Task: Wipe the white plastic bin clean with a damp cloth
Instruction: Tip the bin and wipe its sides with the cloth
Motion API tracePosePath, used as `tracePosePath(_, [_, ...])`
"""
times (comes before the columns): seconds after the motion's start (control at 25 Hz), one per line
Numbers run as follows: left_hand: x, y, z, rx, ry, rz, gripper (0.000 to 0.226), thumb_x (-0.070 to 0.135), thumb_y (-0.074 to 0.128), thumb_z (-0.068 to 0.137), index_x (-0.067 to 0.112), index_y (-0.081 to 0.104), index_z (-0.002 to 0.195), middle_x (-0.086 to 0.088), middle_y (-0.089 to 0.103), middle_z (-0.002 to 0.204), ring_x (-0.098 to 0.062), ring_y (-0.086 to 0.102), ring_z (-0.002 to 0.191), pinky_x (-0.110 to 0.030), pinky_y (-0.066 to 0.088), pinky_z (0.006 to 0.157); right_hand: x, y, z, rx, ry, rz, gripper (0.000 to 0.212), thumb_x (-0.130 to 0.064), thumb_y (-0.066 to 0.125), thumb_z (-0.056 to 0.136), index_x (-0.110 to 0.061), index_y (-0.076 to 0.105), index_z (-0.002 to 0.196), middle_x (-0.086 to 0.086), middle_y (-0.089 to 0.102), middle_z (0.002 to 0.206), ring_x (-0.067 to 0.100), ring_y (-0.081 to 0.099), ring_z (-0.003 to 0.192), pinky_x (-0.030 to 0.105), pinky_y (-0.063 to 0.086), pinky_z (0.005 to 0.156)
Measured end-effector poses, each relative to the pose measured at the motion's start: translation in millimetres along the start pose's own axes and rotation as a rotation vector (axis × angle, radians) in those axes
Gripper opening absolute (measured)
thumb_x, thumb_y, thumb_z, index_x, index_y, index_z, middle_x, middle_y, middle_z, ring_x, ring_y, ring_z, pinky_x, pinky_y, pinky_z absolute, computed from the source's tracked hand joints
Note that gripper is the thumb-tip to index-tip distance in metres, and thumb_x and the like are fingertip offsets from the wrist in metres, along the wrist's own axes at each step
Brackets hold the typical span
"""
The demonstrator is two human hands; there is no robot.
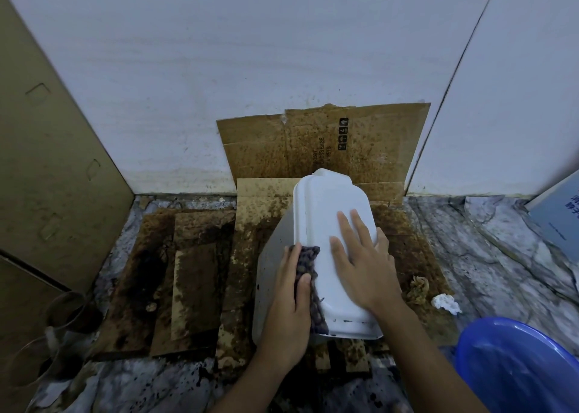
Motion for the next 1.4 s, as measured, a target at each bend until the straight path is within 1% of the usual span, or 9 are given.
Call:
tracePosePath(0.12, [5,-3,18,-0.012,0.011,0.007,0.053,0.042,0.035,0.107,0.046,0.019,0.157,0.026,0.011,0.165,0.005,0.011,0.151,-0.032,0.017,0.126,0,1,2,0.0,0.0,0.003,0.063,-0.076,0.008,0.093,-0.057,-0.006,0.152,-0.028,-0.013,0.164,0.034,-0.009,0.155,0.071,0.012,0.117])
tracePosePath(0.28, [18,-6,70,-0.052,-0.001,0.049,0.053,0.04,0.031,0.109,0.039,0.016,0.16,0.024,0.018,0.159,0.003,0.019,0.145,-0.024,0.019,0.117,0,1,2,0.002,0.005,-0.004,0.065,-0.078,0.005,0.091,-0.057,-0.007,0.152,-0.028,-0.013,0.164,0.033,-0.009,0.155,0.07,0.011,0.118])
tracePosePath(0.36, [18,-9,102,-0.048,0.032,0.078,0.054,0.039,0.031,0.11,0.035,0.015,0.161,0.014,0.018,0.166,-0.006,0.019,0.151,-0.034,0.019,0.124,-2,0,2,0.0,0.006,-0.007,0.064,-0.075,0.008,0.093,-0.057,-0.008,0.152,-0.028,-0.014,0.164,0.033,-0.009,0.155,0.069,0.01,0.118])
tracePosePath(0.44, [16,-12,132,-0.048,0.054,0.1,0.054,0.037,0.031,0.11,0.032,0.017,0.161,0.005,0.022,0.167,-0.014,0.025,0.151,-0.044,0.025,0.124,-3,0,2,-0.004,0.007,-0.014,0.063,-0.074,0.009,0.094,-0.056,-0.008,0.152,-0.027,-0.014,0.164,0.034,-0.009,0.155,0.068,0.009,0.117])
tracePosePath(0.56, [22,-14,168,-0.064,0.05,0.085,0.053,0.038,0.032,0.109,0.032,0.02,0.16,0.001,0.028,0.164,-0.021,0.036,0.146,-0.05,0.035,0.119,-4,1,2,-0.003,0.01,-0.022,0.063,-0.073,0.008,0.094,-0.056,-0.009,0.152,-0.027,-0.014,0.165,0.035,-0.01,0.155,0.068,0.008,0.117])
tracePosePath(0.72, [20,-15,198,-0.079,0.013,0.085,0.055,0.044,0.032,0.106,0.033,0.021,0.159,0.0,0.035,0.162,-0.028,0.044,0.141,-0.054,0.038,0.116,-5,0,2,-0.001,0.013,-0.023,0.064,-0.075,0.006,0.092,-0.056,-0.009,0.152,-0.027,-0.014,0.164,0.035,-0.01,0.155,0.068,0.009,0.117])
tracePosePath(1.0, [24,-12,152,-0.024,0.093,0.07,0.05,0.033,0.031,0.11,0.031,0.024,0.16,0.001,0.031,0.163,-0.016,0.031,0.148,-0.046,0.029,0.122,-3,0,1,-0.001,0.01,0.002,0.061,-0.073,0.01,0.095,-0.057,-0.007,0.152,-0.029,-0.013,0.164,0.032,-0.01,0.155,0.069,0.011,0.118])
tracePosePath(1.16, [16,-10,102,-0.035,0.052,0.08,0.053,0.037,0.031,0.11,0.034,0.017,0.161,0.01,0.023,0.166,-0.009,0.023,0.151,-0.029,0.022,0.121,-3,0,2,-0.003,0.008,-0.005,0.062,-0.074,0.01,0.094,-0.057,-0.007,0.151,-0.029,-0.013,0.164,0.032,-0.009,0.154,0.069,0.013,0.118])
tracePosePath(1.4, [8,-5,34,-0.072,0.03,0.055,0.054,0.043,0.032,0.108,0.046,0.013,0.158,0.025,0.01,0.165,0.005,0.01,0.15,-0.022,0.015,0.117,1,-1,1,0.007,0.002,-0.001,0.061,-0.073,0.011,0.095,-0.057,-0.004,0.152,-0.027,-0.011,0.165,0.032,-0.008,0.155,0.068,0.014,0.118])
Point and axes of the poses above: each hand's wrist, its own z-axis towards the middle knuckle, its own y-axis out of the palm, x = y × z, the point moved 2 cm from there along z, towards the middle knuckle
